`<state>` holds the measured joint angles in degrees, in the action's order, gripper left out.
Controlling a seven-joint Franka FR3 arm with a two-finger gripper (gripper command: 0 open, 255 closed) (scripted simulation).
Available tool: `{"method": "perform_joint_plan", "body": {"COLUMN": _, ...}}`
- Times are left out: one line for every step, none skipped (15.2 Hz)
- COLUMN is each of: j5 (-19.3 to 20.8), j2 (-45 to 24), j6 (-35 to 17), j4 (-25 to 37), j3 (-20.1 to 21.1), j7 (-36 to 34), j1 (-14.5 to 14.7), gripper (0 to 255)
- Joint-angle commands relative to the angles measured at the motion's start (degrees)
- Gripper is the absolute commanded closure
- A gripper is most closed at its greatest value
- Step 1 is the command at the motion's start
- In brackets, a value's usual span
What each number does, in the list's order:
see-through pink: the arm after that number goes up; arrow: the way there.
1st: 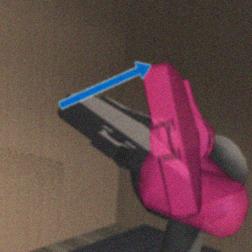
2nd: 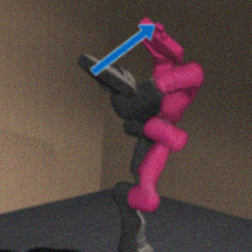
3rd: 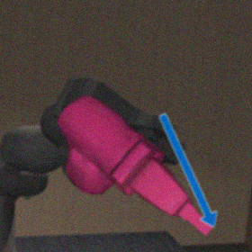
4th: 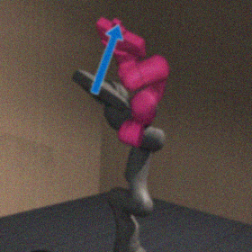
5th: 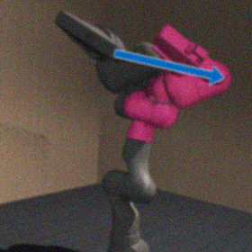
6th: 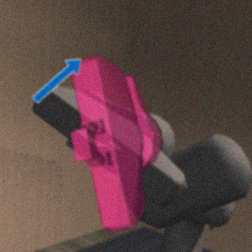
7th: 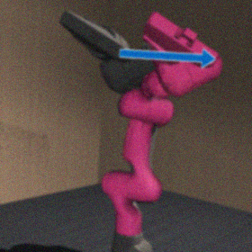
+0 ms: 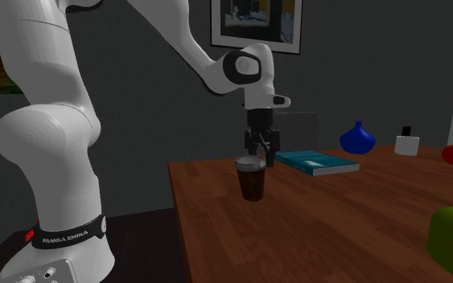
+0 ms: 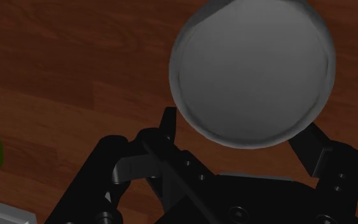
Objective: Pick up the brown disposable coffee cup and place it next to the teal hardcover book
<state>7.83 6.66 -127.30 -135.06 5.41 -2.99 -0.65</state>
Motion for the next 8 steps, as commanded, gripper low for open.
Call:
{"method": "perform_joint_plan", "body": {"j5": -0.24, "j2": 0.81, "j6": 1.5, "j4": 0.69, "j3": -0.03, "j7": 0.32, "j1": 0.03, "gripper": 255}}
{"method": "perform_joint_plan", "body": {"j5": -0.36, "j2": 1.21, "j6": 2.29, "j4": 1.09, "j3": -0.04, "j7": 0.47, "j1": 0.05, "gripper": 255}}
{"method": "perform_joint_plan", "body": {"j5": -0.48, "j2": 1.6, "j6": 3.08, "j4": 1.49, "j3": -0.04, "j7": 0.61, "j1": 0.06, "gripper": 255}}
{"method": "perform_joint_plan", "body": {"j5": -0.58, "j2": 1.98, "j6": 3.86, "j4": 1.91, "j3": -0.05, "j7": 0.75, "j1": 0.08, "gripper": 255}}
{"method": "perform_joint_plan", "body": {"j5": -0.69, "j2": 2.34, "j6": 4.65, "j4": 2.35, "j3": -0.06, "j7": 0.89, "j1": 0.1, "gripper": 255}}
{"method": "perform_joint_plan", "body": {"j5": -0.79, "j2": 2.69, "j6": 5.43, "j4": 2.79, "j3": -0.07, "j7": 1.02, "j1": 0.12, "gripper": 255}}
{"method": "perform_joint_plan", "body": {"j5": -0.88, "j2": 3.03, "j6": 6.22, "j4": 3.24, "j3": -0.07, "j7": 1.15, "j1": 0.13, "gripper": 255}}
{"method": "perform_joint_plan", "body": {"j5": -0.97, "j2": 3.35, "j6": 7.0, "j4": 3.71, "j3": -0.08, "j7": 1.27, "j1": 0.15, "gripper": 255}}
